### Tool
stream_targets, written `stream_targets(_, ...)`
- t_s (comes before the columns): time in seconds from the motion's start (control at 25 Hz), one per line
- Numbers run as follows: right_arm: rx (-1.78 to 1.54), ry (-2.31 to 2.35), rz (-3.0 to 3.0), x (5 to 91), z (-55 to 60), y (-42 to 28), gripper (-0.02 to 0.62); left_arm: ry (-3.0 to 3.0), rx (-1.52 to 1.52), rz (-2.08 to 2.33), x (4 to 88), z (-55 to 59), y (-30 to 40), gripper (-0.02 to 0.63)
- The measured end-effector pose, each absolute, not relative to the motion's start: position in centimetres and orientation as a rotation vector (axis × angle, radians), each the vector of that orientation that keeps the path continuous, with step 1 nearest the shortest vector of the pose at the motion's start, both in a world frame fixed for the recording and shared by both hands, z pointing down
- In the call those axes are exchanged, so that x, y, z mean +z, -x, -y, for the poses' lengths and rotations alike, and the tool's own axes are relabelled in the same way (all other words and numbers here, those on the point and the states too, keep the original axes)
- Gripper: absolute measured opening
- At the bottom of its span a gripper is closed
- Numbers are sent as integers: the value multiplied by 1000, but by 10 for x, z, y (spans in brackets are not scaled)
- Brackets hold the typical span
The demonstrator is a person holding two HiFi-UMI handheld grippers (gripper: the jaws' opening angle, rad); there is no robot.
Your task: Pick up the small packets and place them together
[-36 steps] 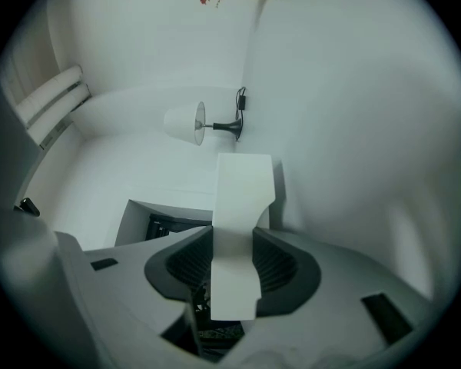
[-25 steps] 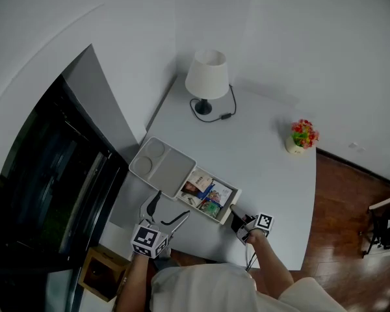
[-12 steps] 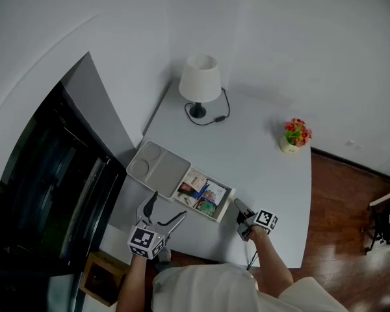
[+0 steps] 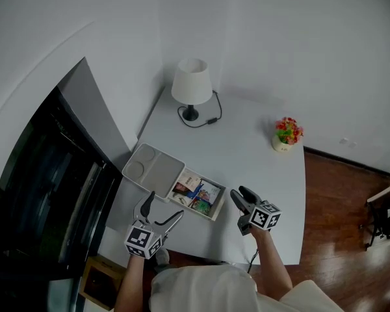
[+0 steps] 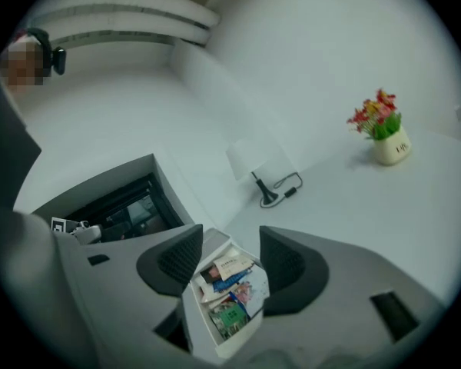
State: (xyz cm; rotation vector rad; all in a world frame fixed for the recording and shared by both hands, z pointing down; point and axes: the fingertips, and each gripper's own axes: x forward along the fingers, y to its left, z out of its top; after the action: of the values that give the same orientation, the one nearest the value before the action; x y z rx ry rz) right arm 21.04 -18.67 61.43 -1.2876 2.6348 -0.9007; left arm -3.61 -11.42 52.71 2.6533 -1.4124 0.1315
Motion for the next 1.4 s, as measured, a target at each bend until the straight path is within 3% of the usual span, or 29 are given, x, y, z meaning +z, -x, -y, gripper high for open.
stream_targets(0.48, -306, 1263, -2793, 492, 163, -175, 248, -2650, 58, 1454, 506, 100, 38, 471)
stream_targets(0.52, -274, 1254, -2803, 487, 159, -172, 314, -2654, 56, 1458, 504, 99, 38, 463)
stream_targets(0.56, -243, 1247, -2813, 483, 155, -169, 336, -2657, 53, 1463, 501, 98, 38, 463)
stream_targets(0.76, 6, 1306, -2804, 461, 136, -162, 336, -2666, 29, 1493, 491, 92, 40, 460)
stream_targets(0.84, 166, 1378, -2717, 445, 129, -165, 397, -2669, 1, 1501, 486, 90, 40, 449)
stream_targets(0.88, 210, 1402, -2677, 439, 126, -166, 397, -2675, -9, 1504, 484, 89, 40, 449)
stream_targets(1.4, 146, 1297, -2777, 464, 103, -143, 396, -2709, -86, 1590, 466, 83, 48, 456)
